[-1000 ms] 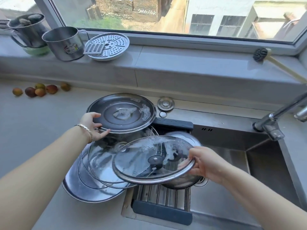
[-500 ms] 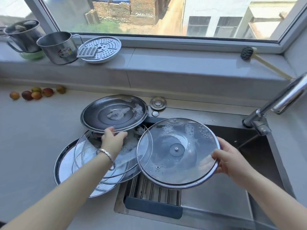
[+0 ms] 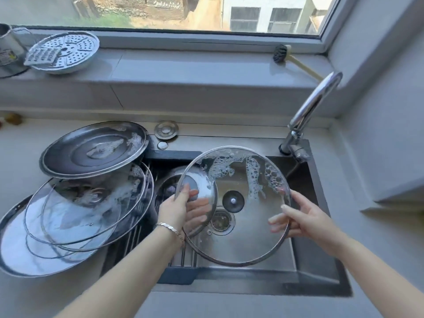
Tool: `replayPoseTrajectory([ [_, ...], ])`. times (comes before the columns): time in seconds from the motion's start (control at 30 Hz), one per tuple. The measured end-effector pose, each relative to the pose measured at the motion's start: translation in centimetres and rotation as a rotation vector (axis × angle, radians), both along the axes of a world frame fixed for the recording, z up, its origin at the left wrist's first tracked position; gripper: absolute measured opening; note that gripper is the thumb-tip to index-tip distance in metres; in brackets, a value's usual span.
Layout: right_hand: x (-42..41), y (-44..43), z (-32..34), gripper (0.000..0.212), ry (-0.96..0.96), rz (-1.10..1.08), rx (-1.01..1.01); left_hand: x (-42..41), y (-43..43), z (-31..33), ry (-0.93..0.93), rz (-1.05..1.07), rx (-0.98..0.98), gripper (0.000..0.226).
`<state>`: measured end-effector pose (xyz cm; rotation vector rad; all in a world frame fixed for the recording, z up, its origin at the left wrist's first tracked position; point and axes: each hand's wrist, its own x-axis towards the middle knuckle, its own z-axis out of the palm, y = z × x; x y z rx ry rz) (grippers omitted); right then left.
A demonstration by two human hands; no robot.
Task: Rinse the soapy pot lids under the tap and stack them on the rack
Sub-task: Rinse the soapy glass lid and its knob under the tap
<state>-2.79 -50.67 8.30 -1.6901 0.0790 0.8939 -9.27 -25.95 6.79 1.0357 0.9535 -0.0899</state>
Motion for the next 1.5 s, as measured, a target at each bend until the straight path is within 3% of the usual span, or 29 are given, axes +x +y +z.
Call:
replayPoseTrajectory([
  [0.07, 1.3, -1.8, -1.2, 0.026, 0.0, -0.123, -0.104, 0.7, -1.6, 0.0, -0.027, 0.028, 0.044, 0.027],
  [0.2, 5.6, -4.5, -2.9, 0.049, 0.084, -0.231, -0.378, 2.1, -4.3, -0.1, -0.024, 0.04, 0.097, 0.027],
  [0.4, 12.4, -4.6, -4.0, 0.062, 0.043, -0.302, -0.421, 4.3, -6.5, -0.2, 0.059, 0.052, 0.057, 0.031],
  [0.67, 16.9, -1.0, -6.5, 0.058, 0.074, -0.209, -0.49, 6.7, -6.8, 0.3, 0.067, 0.124, 0.138, 0.03],
  [0.9, 17.4, 0.0, -8.6, 0.02, 0.058, -0.374, -0.501, 7.6, -6.4, -0.2, 0.078, 0.148, 0.123, 0.031],
  [1.17, 17.8, -0.8, -11.6, 0.021, -0.042, -0.333, -0.574, 7.6, -6.5, -0.6, 0.104, 0.105, 0.108, 0.031],
  [1.5, 17.1, -1.3, -10.2, 0.02, -0.125, -0.255, -0.621, 7.9, -6.8, -0.6, 0.097, 0.108, 0.095, 0.031],
])
